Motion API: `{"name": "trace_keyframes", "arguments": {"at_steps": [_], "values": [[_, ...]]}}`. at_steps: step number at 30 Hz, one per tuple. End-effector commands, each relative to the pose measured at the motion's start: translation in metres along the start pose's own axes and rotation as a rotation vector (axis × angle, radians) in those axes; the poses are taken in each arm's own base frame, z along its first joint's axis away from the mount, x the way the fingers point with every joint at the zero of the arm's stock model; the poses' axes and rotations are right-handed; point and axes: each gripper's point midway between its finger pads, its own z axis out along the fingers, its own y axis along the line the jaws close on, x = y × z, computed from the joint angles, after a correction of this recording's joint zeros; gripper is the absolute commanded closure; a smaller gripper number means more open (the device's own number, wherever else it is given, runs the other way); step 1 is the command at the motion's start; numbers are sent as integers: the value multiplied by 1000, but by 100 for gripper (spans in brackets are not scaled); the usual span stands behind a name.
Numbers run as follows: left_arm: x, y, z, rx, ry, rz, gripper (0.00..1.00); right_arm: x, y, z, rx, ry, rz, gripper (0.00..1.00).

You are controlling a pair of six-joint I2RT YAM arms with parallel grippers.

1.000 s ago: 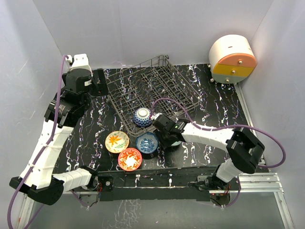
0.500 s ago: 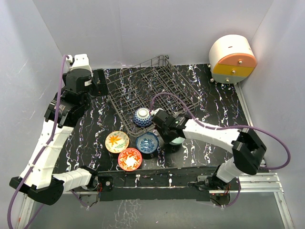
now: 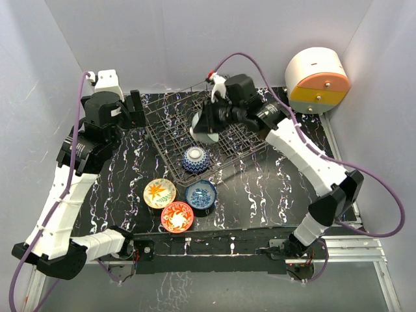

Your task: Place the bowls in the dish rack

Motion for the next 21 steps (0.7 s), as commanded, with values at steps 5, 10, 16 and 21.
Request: {"name": "trace_keyframes", "arguments": {"at_steps": [5,10,16,21], "values": [[-27,23,-29,-36,-101,-32,3,-73,4,39,-575,-157,230,92],[-25,35,-38,-73,-109,-26,3,-76,-6,77,-723,-152,342,92],[-22,45,-43,-104,-112,-14,3,-67,-30,116,-824,-164,510,92],[-19,49,-45,-117,-117,-12,3,-56,-47,144,-852,-142,587,92]]}}
